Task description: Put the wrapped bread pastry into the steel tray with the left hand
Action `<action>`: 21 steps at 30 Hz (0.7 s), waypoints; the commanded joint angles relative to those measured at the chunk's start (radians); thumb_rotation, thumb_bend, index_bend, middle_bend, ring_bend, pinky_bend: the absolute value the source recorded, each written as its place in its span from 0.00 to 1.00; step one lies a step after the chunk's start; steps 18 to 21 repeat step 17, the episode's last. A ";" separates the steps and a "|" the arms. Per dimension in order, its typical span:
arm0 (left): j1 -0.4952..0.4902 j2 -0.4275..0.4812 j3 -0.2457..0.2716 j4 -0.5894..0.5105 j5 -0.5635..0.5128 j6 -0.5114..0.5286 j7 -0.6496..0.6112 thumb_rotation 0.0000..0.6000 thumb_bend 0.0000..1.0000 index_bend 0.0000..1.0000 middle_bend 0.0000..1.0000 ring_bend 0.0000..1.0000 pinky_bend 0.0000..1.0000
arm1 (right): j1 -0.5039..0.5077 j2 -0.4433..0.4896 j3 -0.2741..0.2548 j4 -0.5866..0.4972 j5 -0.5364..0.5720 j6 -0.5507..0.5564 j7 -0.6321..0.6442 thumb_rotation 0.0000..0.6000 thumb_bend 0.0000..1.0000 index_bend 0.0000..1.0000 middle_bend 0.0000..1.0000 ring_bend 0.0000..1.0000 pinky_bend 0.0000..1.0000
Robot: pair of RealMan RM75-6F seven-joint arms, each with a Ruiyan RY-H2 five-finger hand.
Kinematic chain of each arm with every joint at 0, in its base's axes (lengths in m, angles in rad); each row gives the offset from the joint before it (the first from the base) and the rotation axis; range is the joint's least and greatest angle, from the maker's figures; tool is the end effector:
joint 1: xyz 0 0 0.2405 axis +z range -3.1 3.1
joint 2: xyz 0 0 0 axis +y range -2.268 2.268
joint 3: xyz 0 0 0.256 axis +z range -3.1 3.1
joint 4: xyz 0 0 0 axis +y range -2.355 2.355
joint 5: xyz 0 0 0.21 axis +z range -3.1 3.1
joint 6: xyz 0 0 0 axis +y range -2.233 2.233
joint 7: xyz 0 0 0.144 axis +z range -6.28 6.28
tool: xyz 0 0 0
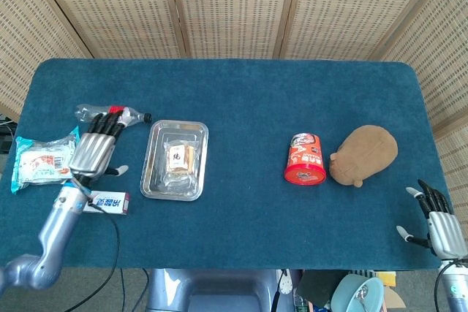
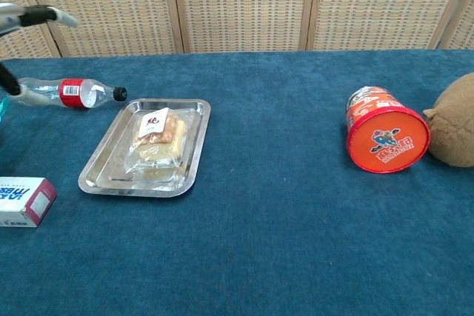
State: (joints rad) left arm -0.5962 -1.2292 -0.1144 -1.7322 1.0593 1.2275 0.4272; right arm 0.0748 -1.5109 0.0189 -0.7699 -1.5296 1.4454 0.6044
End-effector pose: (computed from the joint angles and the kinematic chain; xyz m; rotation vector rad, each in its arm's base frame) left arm -0.2047 0.3176 0.0982 -1.6019 -0.8245 -0.8192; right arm -0.4200 -0.1775 0.1144 1.3153 -1.0659 0.9729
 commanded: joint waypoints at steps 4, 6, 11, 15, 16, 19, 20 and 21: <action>0.180 0.057 0.119 -0.065 0.108 0.210 0.079 1.00 0.17 0.08 0.00 0.00 0.00 | 0.015 0.046 0.011 -0.137 0.000 0.002 -0.142 1.00 0.22 0.13 0.00 0.00 0.00; 0.218 0.055 0.141 -0.053 0.138 0.246 0.073 1.00 0.17 0.08 0.00 0.00 0.00 | 0.017 0.056 0.008 -0.174 -0.005 0.003 -0.179 1.00 0.22 0.13 0.00 0.00 0.00; 0.274 0.054 0.160 -0.023 0.197 0.289 0.015 1.00 0.17 0.08 0.00 0.00 0.00 | 0.017 0.073 0.000 -0.240 -0.021 0.015 -0.237 1.00 0.22 0.13 0.00 0.00 0.00; 0.297 0.053 0.163 -0.009 0.228 0.303 -0.013 1.00 0.17 0.08 0.00 0.00 0.00 | 0.011 0.080 -0.006 -0.264 -0.029 0.028 -0.255 1.00 0.22 0.13 0.00 0.00 0.00; 0.303 0.053 0.165 -0.006 0.236 0.306 -0.019 1.00 0.17 0.08 0.00 0.00 0.00 | 0.010 0.082 -0.007 -0.268 -0.030 0.030 -0.261 1.00 0.22 0.13 0.00 0.00 0.00; 0.310 0.052 0.166 -0.003 0.244 0.309 -0.022 1.00 0.17 0.08 0.00 0.00 0.00 | 0.010 0.083 -0.007 -0.272 -0.030 0.031 -0.265 1.00 0.22 0.13 0.00 0.00 0.00; 0.310 0.052 0.166 -0.003 0.244 0.309 -0.022 1.00 0.17 0.08 0.00 0.00 0.00 | 0.010 0.083 -0.007 -0.272 -0.030 0.031 -0.265 1.00 0.22 0.13 0.00 0.00 0.00; 0.310 0.052 0.166 -0.003 0.244 0.309 -0.022 1.00 0.17 0.08 0.00 0.00 0.00 | 0.010 0.083 -0.007 -0.272 -0.030 0.031 -0.265 1.00 0.22 0.13 0.00 0.00 0.00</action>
